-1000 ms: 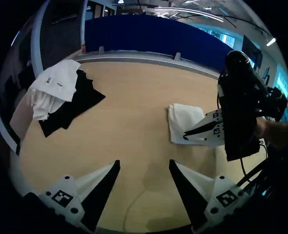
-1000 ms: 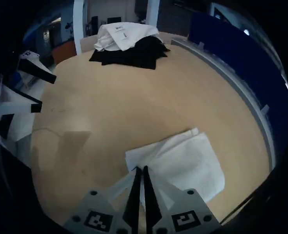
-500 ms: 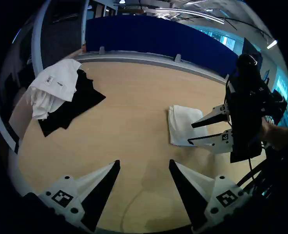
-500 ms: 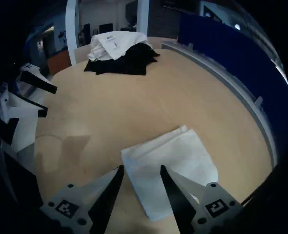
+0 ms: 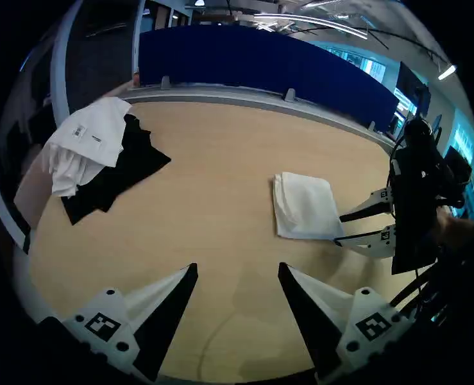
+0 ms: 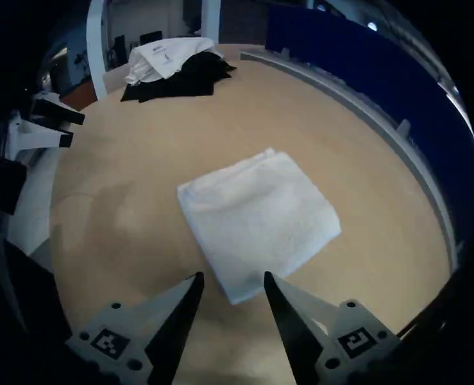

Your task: Fold towel

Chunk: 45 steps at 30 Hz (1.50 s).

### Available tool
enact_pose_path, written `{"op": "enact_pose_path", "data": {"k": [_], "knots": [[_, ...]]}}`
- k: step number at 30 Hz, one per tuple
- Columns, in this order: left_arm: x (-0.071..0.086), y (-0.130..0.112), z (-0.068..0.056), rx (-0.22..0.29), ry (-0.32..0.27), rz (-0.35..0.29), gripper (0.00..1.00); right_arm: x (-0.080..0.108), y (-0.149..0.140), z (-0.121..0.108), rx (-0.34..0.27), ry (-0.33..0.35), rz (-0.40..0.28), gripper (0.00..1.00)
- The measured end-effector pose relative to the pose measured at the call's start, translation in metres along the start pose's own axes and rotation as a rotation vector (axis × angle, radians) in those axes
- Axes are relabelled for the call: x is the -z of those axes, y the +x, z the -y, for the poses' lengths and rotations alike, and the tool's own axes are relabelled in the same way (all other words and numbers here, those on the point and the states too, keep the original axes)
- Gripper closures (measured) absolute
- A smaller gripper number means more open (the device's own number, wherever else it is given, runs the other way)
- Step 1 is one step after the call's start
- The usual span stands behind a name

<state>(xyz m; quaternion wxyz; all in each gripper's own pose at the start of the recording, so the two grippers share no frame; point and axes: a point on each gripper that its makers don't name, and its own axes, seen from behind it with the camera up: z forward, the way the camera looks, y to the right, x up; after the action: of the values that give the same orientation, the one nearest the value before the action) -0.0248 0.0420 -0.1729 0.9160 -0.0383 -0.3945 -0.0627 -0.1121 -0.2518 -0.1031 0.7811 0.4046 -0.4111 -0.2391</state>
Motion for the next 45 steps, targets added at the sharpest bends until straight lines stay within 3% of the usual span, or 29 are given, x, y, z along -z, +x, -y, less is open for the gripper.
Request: {"op": "enact_pose_path", "data": {"k": [5, 14, 19, 24, 32, 39, 45], "knots": [[0.000, -0.001, -0.002, 0.000, -0.004, 0.001, 0.07, 0.000, -0.012, -0.005, -0.046, -0.014, 0.015, 0.28], [0.000, -0.001, -0.006, 0.000, -0.013, 0.001, 0.07, -0.005, -0.017, -0.005, -0.074, -0.032, 0.018, 0.36], [0.000, -0.001, -0.008, 0.002, -0.018, 0.000, 0.07, -0.005, -0.020, -0.005, -0.095, -0.035, 0.019, 0.50], [-0.001, -0.003, -0.006, 0.001, -0.015, 0.002, 0.07, -0.007, -0.023, -0.004, -0.119, -0.026, 0.019, 0.73], [-0.004, -0.005, -0.005, -0.002, -0.015, 0.006, 0.07, -0.008, -0.021, -0.005, -0.125, -0.034, 0.004, 0.94], [-0.006, -0.006, -0.007, -0.008, -0.020, 0.008, 0.07, -0.001, -0.013, -0.011, -0.110, -0.057, -0.012, 0.95], [-0.004, -0.004, -0.007, -0.006, -0.027, 0.005, 0.07, 0.012, 0.011, -0.022, -0.093, -0.077, -0.050, 0.95]]}}
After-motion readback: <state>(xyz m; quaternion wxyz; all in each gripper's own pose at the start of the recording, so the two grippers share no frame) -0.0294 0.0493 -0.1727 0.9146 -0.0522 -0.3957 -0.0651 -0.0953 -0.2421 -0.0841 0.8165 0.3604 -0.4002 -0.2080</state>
